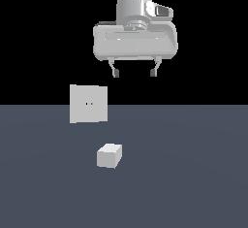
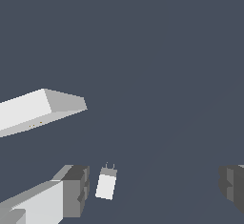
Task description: Plug the charger into the wall socket.
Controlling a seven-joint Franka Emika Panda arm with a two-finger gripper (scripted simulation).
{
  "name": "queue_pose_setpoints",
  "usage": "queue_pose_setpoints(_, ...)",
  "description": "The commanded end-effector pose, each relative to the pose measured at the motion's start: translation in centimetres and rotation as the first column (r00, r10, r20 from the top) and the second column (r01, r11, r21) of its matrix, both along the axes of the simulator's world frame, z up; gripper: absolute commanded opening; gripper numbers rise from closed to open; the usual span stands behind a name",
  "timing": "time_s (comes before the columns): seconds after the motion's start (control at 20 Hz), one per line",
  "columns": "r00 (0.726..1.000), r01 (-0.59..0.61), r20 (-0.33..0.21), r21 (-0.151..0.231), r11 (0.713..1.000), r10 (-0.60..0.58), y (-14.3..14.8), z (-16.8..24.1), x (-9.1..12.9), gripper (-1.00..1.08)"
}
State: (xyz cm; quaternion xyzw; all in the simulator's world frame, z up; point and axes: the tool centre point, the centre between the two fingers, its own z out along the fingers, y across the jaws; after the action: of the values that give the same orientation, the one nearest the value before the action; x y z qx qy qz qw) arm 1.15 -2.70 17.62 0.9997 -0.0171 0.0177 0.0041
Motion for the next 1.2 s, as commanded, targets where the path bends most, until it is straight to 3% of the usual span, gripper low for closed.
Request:
queue_pose_setpoints(0.0, 1.000, 0.000, 0.000, 0.000, 1.000, 0.000, 0.0, 0.0, 0.0, 1.00)
queue_pose_setpoints(0.55, 0.999, 0.022, 0.023, -0.002, 1.000, -0.022, 0.5, -1.1, -1.3, 1.00)
queue_pose_setpoints(1.15, 0.990, 0.095, 0.101, -0.002, 0.995, -0.094, 2.2, -5.1, -5.3, 1.00)
